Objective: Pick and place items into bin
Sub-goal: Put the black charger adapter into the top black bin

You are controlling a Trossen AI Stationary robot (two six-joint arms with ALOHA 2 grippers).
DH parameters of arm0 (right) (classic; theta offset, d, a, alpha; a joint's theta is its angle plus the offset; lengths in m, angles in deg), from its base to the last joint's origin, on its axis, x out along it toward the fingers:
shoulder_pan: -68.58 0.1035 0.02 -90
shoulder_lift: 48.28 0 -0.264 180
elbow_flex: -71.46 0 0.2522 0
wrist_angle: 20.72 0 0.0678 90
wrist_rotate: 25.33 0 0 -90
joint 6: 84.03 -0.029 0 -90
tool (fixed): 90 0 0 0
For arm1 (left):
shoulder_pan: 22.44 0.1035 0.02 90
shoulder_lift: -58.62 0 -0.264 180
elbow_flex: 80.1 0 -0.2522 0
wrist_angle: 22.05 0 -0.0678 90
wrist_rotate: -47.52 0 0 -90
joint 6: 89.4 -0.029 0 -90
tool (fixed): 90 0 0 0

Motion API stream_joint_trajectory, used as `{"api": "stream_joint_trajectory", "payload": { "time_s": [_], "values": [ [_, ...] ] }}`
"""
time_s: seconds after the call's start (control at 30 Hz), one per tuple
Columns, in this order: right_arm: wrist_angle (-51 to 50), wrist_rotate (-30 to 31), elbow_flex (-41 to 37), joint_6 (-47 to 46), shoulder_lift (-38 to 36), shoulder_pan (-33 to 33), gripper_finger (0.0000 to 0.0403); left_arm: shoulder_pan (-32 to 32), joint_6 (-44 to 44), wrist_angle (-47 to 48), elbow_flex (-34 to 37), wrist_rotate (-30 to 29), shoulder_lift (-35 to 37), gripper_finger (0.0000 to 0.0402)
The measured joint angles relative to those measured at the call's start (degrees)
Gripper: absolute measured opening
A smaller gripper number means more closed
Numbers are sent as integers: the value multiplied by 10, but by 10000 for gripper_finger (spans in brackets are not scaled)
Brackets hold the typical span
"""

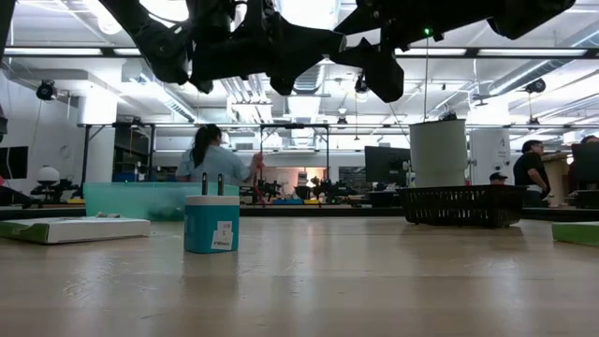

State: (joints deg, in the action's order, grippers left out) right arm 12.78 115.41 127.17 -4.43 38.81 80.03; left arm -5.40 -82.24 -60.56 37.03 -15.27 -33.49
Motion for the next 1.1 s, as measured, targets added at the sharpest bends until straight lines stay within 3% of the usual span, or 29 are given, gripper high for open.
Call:
{"api": "stream_joint_trajectory", "payload": {
  "time_s": [0.8,1.1],
  "values": [
    [0,-10,-1,-3,0,-1,154,-9,-6,19,0,8,0,139],
    [1,30,-1,-46,0,-1,145,-5,-78,48,0,3,4,250]
  ]
}}
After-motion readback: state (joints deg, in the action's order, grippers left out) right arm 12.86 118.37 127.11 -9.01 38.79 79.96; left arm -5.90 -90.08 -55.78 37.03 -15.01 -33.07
